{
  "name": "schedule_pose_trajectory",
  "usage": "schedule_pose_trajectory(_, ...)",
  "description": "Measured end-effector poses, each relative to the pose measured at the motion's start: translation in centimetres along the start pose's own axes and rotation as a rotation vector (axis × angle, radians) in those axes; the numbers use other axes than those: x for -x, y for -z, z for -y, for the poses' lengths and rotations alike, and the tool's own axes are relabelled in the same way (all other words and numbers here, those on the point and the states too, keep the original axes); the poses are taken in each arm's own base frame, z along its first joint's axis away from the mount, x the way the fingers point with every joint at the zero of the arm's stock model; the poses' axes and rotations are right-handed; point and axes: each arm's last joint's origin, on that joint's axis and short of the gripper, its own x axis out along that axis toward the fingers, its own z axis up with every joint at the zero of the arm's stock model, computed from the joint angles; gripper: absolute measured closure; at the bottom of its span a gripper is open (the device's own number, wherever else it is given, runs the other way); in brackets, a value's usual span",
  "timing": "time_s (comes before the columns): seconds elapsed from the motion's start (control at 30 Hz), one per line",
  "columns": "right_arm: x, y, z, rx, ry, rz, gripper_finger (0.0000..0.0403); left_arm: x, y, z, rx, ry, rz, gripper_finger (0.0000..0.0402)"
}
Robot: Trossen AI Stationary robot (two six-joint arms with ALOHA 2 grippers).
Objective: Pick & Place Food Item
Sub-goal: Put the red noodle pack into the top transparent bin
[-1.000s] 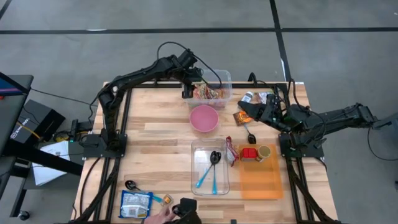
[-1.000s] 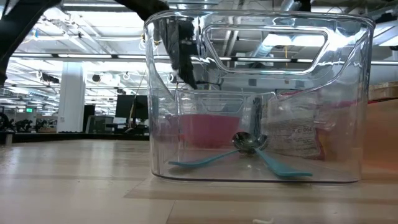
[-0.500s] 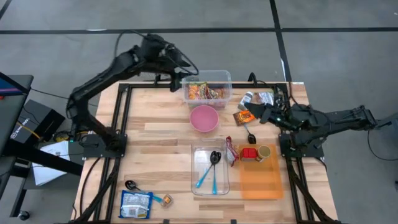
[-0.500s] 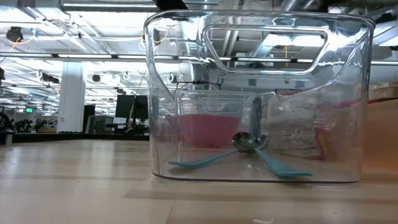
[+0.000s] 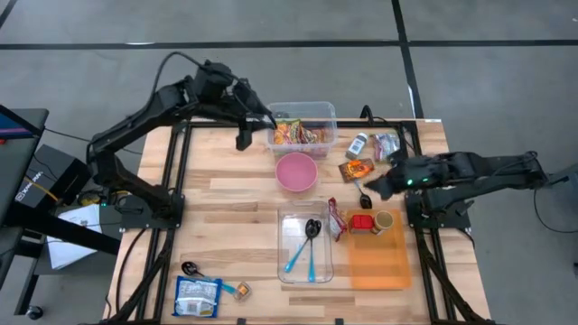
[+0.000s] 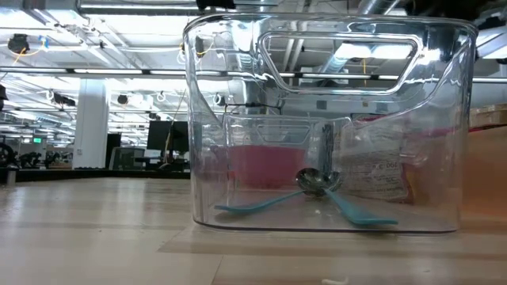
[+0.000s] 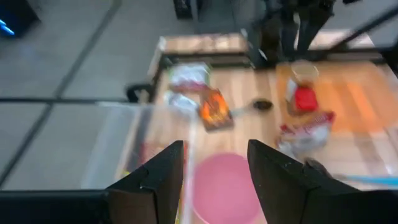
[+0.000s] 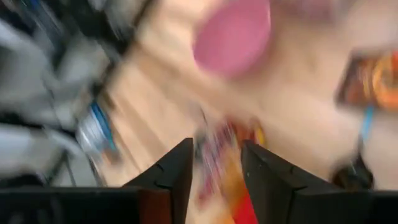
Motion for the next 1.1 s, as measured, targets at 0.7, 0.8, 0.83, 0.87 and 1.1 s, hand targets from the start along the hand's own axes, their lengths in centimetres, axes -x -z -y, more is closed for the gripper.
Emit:
schedule_pose_trajectory(0.7, -8.8, 0.9, -1.1, 0.35, 0.093, -0.434, 0.0218, -5.0, 3.0, 7.2, -0.013, 0.21, -0.066, 0.0229)
schedule_pose_trajectory(0.8, -9.5, 1.1, -1.0, 0.487, 0.074, -0.472, 0.0224, -4.4, 2.8, 7.5, -0.003, 0.214, -0.047, 0.0229)
schedule_pose_trajectory(0.83, -9.7, 1.2, -1.0, 0.533, 0.072, -0.484, 0.0225, -4.2, 2.6, 7.6, -0.006, 0.217, -0.035, 0.0229)
schedule_pose_trajectory(0.87, -9.9, 1.2, -1.0, 0.573, 0.062, -0.486, 0.0227, -4.0, 2.5, 7.7, -0.009, 0.218, -0.02, 0.0229)
schedule_pose_trajectory(1.1, -10.7, 0.2, -0.6, 0.685, 0.043, -0.465, 0.023, -2.2, 1.8, 7.9, 0.03, 0.211, 0.042, 0.0229)
